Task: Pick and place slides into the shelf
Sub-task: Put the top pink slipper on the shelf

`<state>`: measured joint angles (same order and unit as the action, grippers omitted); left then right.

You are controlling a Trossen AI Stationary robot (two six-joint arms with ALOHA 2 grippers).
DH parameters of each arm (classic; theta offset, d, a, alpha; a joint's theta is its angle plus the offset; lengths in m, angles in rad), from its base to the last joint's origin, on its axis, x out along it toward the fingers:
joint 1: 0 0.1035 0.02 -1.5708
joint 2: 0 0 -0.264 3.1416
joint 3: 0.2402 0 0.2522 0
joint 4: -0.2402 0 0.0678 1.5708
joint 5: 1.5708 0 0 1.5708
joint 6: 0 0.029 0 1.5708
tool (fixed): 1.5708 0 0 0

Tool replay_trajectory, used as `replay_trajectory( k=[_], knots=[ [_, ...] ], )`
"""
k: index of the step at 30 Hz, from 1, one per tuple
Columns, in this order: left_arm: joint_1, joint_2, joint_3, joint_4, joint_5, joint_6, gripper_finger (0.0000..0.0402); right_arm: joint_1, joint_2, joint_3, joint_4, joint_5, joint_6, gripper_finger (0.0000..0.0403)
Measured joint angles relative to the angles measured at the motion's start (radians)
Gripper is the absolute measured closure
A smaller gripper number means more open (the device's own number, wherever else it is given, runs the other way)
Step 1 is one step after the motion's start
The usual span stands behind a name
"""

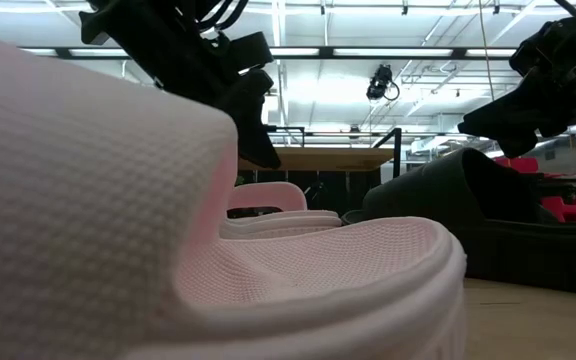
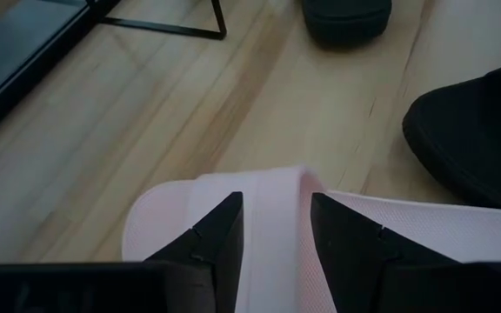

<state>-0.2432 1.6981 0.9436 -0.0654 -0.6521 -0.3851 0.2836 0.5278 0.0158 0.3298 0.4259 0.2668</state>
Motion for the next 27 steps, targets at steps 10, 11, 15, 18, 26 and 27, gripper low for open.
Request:
replay_trajectory(
  k=[10,11,15,18,26,27],
  knots=[
    [0.000,0.000,0.000,0.000,0.000,-0.015,0.0254,0.000,0.000,0.000,0.000,0.000,0.000,0.0293],
    [0.000,0.000,0.000,0.000,0.000,-0.015,0.0256,0.000,0.000,0.000,0.000,0.000,0.000,0.0293],
    [0.000,0.000,0.000,0.000,0.000,-0.015,0.0262,0.000,0.000,0.000,0.000,0.000,0.000,0.0293],
    [0.000,0.000,0.000,0.000,0.000,-0.015,0.0264,0.000,0.000,0.000,0.000,0.000,0.000,0.0293],
    [0.000,-0.001,0.000,0.000,0.003,-0.026,0.0250,0.000,0.000,0.000,0.000,0.000,0.000,0.0293],
    [0.000,-0.001,0.000,0.000,0.011,-0.030,0.0248,0.000,0.000,0.000,0.000,0.000,0.000,0.0293]
  ],
)
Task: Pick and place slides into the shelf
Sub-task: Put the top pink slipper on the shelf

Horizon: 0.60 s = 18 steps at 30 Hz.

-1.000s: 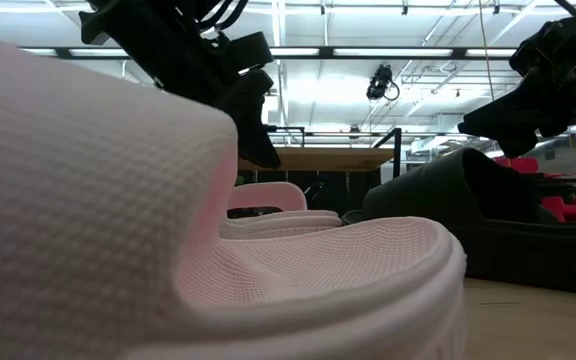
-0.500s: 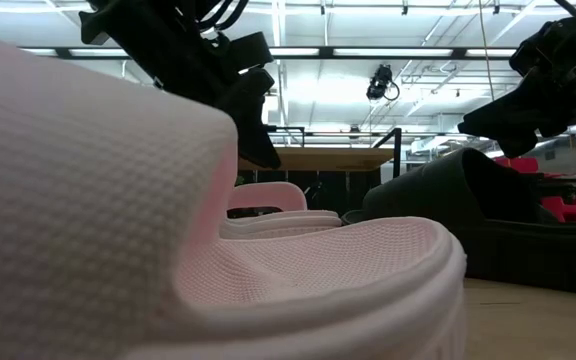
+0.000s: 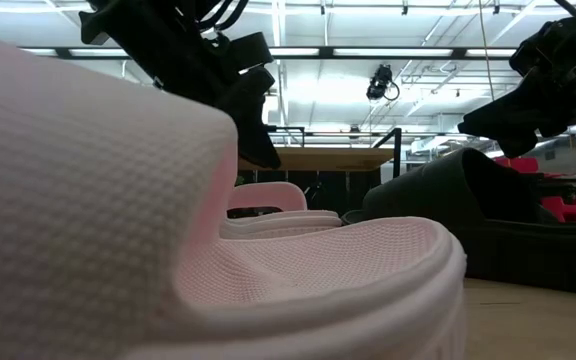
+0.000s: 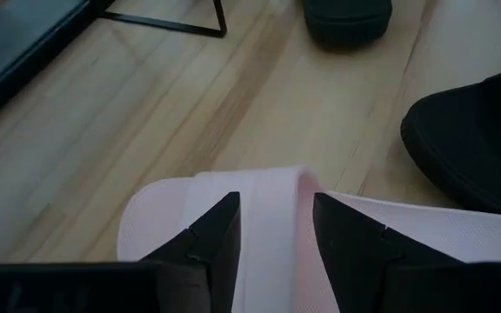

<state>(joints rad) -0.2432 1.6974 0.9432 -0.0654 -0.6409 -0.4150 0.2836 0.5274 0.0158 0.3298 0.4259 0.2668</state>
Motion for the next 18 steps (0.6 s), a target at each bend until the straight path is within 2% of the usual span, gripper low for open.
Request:
replay_trajectory(
  k=[10,14,18],
  knots=[
    [-0.004,0.000,0.000,-0.014,0.224,-0.027,0.0249,0.000,0.000,0.000,0.000,0.000,0.000,0.0293],
    [-0.003,0.000,0.000,-0.095,0.246,-0.029,0.0252,0.000,0.000,0.000,0.000,0.000,0.000,0.0293],
    [-0.003,-0.002,0.000,-0.216,0.296,-0.105,0.0242,0.000,0.000,0.000,0.000,0.000,0.000,0.0293]
  ],
)
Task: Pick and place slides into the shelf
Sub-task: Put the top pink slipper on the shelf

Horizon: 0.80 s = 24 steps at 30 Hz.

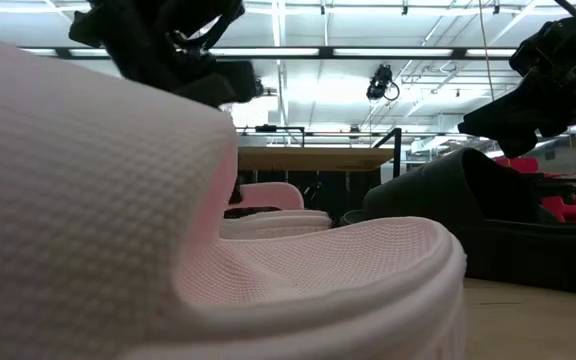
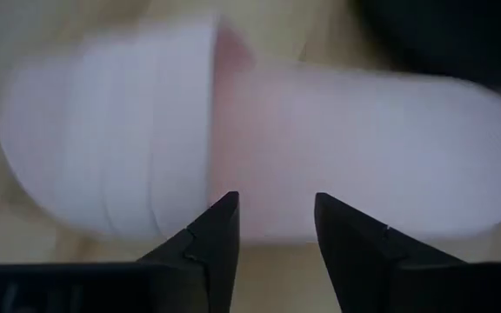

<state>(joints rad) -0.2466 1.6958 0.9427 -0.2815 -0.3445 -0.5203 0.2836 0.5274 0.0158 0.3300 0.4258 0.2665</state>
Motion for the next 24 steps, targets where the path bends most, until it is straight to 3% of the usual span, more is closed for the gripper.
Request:
replay_trajectory(
  k=[5,16,24],
  knots=[
    [-0.004,0.000,-0.001,-0.075,0.019,-0.021,0.0233,0.000,0.000,0.000,0.000,-0.002,-0.007,0.0293],
    [0.003,0.000,-0.001,-0.076,0.010,0.007,0.0248,0.000,0.000,0.000,0.000,-0.012,-0.046,0.0293],
    [-0.053,-0.002,0.048,-0.068,0.042,0.036,0.0244,0.000,0.001,0.000,-0.001,-0.011,-0.294,0.0293]
  ],
)
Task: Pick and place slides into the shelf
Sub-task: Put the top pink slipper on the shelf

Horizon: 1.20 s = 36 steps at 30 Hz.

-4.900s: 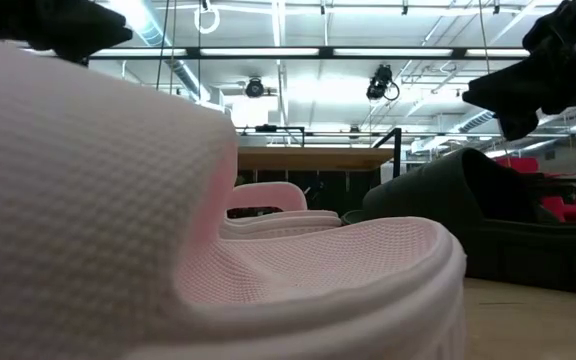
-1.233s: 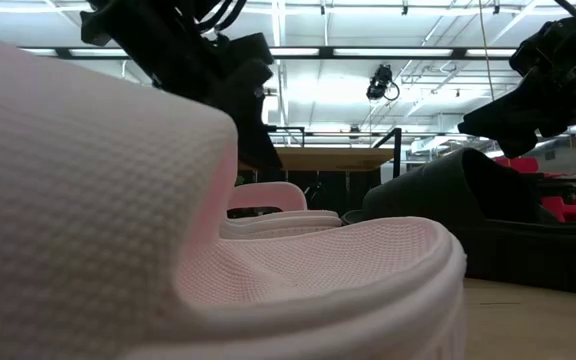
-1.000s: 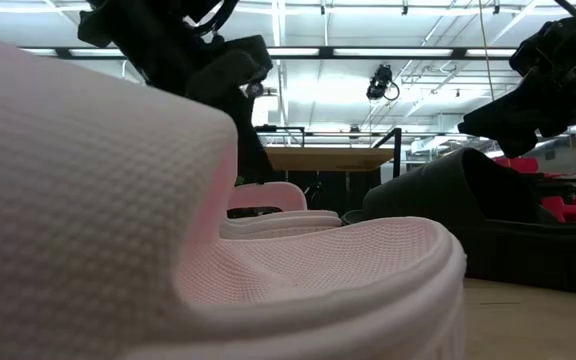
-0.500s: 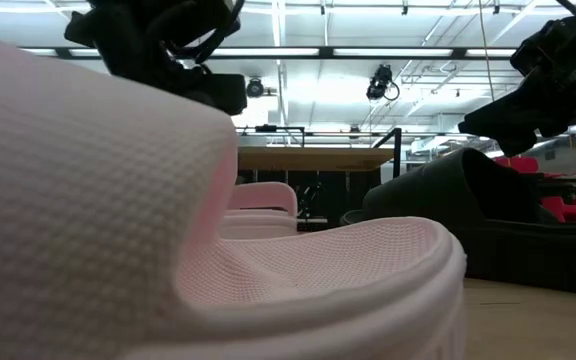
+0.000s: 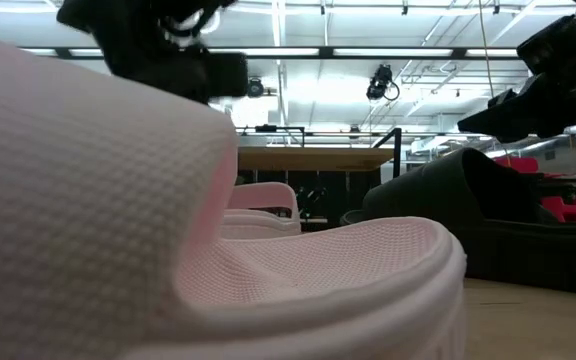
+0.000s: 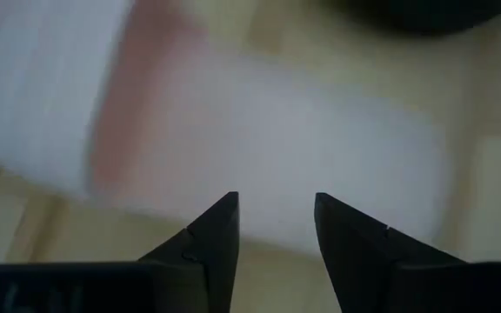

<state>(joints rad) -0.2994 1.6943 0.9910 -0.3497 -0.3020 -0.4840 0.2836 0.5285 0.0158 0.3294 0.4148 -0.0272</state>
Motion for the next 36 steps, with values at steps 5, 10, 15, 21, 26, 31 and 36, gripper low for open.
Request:
replay_trajectory(
  k=[5,10,15,21,26,31,36],
  knots=[
    [-0.007,-0.001,0.104,-0.003,-0.105,0.196,0.0253,0.000,0.000,0.000,0.000,0.000,-0.018,0.0293],
    [0.034,-0.002,0.148,-0.022,-0.194,0.390,0.0259,0.000,0.000,0.000,0.000,0.000,-0.018,0.0293],
    [0.100,0.024,0.148,-0.077,-0.195,0.399,0.0248,0.000,0.000,0.000,0.000,0.000,-0.018,0.0293],
    [0.141,0.081,0.147,-0.066,-0.191,0.398,0.0240,0.000,0.001,0.000,0.000,0.000,-0.018,0.0293],
    [0.153,0.121,0.147,-0.063,-0.193,0.393,0.0239,0.000,0.001,0.000,0.000,0.000,-0.019,0.0293],
    [0.165,0.140,0.147,-0.069,-0.224,0.392,0.0245,0.000,0.001,0.000,0.000,0.000,-0.018,0.0293],
    [0.180,0.140,0.147,-0.069,-0.249,0.386,0.0284,0.000,0.001,0.000,0.000,0.000,-0.018,0.0293]
  ],
)
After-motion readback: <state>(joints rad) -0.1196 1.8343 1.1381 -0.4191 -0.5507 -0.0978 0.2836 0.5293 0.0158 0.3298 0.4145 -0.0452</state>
